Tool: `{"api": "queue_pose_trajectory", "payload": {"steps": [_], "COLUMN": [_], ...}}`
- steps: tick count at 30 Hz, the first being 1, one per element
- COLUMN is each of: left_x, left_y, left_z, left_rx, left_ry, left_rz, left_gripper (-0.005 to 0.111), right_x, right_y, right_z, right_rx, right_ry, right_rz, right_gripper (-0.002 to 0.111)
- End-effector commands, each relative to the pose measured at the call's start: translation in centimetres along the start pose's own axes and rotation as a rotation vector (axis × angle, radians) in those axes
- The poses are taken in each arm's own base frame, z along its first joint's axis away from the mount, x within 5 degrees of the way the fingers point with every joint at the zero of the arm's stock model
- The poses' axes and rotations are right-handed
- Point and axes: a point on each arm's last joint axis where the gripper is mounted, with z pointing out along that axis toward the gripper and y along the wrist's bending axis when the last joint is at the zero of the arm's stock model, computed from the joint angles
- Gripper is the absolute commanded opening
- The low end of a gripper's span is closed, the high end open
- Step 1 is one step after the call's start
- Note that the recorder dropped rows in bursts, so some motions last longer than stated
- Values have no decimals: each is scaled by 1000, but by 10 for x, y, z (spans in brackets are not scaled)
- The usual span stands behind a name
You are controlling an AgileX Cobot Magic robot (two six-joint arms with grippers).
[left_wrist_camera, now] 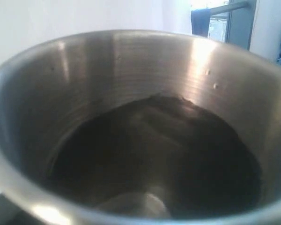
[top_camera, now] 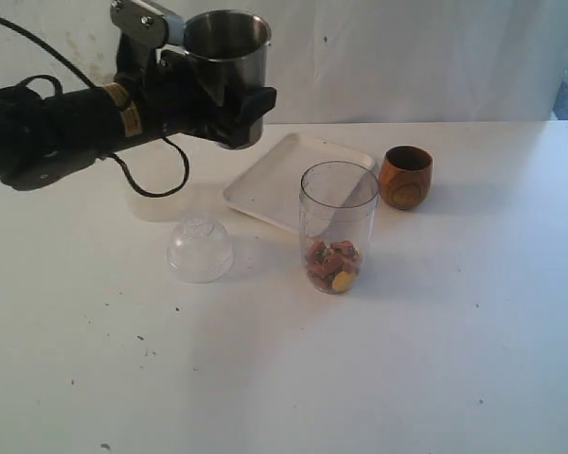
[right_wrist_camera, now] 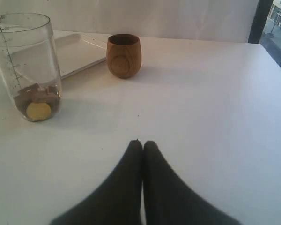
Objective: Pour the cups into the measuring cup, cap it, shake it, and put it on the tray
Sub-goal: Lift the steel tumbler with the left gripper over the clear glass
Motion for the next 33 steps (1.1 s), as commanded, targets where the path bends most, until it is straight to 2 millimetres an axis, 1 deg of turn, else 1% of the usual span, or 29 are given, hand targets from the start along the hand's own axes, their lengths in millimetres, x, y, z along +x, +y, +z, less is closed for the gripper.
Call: {"api": "queue_pose_trajectory", "payload": {"steps": [1,7,14,21,22,24,28,33], "left_x": [-1,13,19,17,17,17,17,18], "left_y": [-7,-13,-16,-25,-28,-29,-29,-29], "left_z": [21,44,58,63,63,63,63,63], "left_rx": [27,54,49,74,86,96,96,98], "left_ry": [-41,-29,6,7,7,7,6,3], "left_rz": [-29,-28,48,201,264,326,344,418], "left_gripper": [0,0,0,0,0,0,0,0], "right_x": [0,0,0,0,0,0,0,0], "right_y": [0,0,0,0,0,0,0,0], "right_z": [0,0,0,0,0,0,0,0], "right_rx": [6,6,6,6,6,6,6,6], "right_ry": [-13,-13,-13,-13,-13,-13,-13,-13], "right_rz": [4,4,4,4,4,4,4,22], "right_gripper": [0,0,0,0,0,0,0,0]}}
